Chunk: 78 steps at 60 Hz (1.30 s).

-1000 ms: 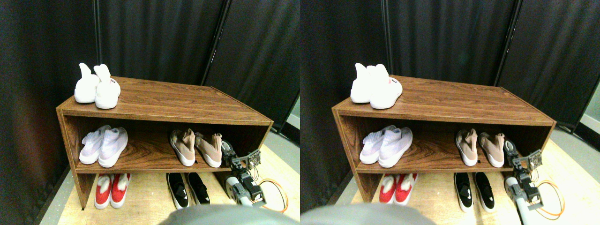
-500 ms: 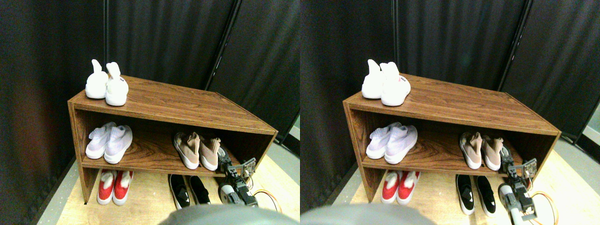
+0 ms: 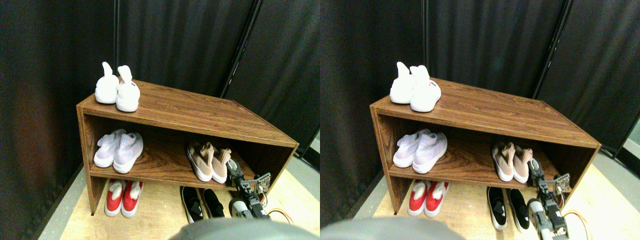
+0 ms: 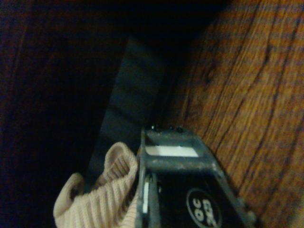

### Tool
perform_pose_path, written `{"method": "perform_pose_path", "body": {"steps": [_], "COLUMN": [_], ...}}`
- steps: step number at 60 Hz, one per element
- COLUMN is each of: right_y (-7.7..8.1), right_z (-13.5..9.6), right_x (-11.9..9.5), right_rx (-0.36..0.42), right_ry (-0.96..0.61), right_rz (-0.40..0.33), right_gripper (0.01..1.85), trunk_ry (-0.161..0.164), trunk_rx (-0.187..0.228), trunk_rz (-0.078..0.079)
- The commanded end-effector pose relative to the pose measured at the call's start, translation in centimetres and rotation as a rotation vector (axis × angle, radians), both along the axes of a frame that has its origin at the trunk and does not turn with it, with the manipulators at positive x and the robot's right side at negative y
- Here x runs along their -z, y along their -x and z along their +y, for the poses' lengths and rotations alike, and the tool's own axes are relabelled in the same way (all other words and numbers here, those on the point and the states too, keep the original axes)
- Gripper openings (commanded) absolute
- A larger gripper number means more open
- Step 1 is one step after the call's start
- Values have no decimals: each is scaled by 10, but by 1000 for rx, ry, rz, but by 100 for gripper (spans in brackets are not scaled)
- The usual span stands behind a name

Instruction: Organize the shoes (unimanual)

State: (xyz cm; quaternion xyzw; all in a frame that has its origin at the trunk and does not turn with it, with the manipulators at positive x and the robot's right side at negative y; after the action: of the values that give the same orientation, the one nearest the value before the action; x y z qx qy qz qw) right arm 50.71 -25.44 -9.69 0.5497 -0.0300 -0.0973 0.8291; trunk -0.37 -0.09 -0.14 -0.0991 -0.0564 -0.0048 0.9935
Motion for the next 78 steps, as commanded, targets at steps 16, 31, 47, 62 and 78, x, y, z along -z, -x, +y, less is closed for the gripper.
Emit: {"method": "perform_pose_path", "body": {"steps": [16,31,47,62,78], "right_y": [-3,0,27,78,125], "right_z": [-13,-33,-27,-31,-37], "right_x": [9,-15,-45,-62,-58], "right_rx": [34,18,-53,-153,-235], "right_ry": [76,220,276,221,210], "right_rz": [66,44,-61,-154,-226], "right_gripper": [6,6,6,6,6], "trunk_ry": [-9,-35,-50,-59,-73], "trunk_rx": [-8,21,40,59,73], "trunk_rz": [18,6,0,14,49]}}
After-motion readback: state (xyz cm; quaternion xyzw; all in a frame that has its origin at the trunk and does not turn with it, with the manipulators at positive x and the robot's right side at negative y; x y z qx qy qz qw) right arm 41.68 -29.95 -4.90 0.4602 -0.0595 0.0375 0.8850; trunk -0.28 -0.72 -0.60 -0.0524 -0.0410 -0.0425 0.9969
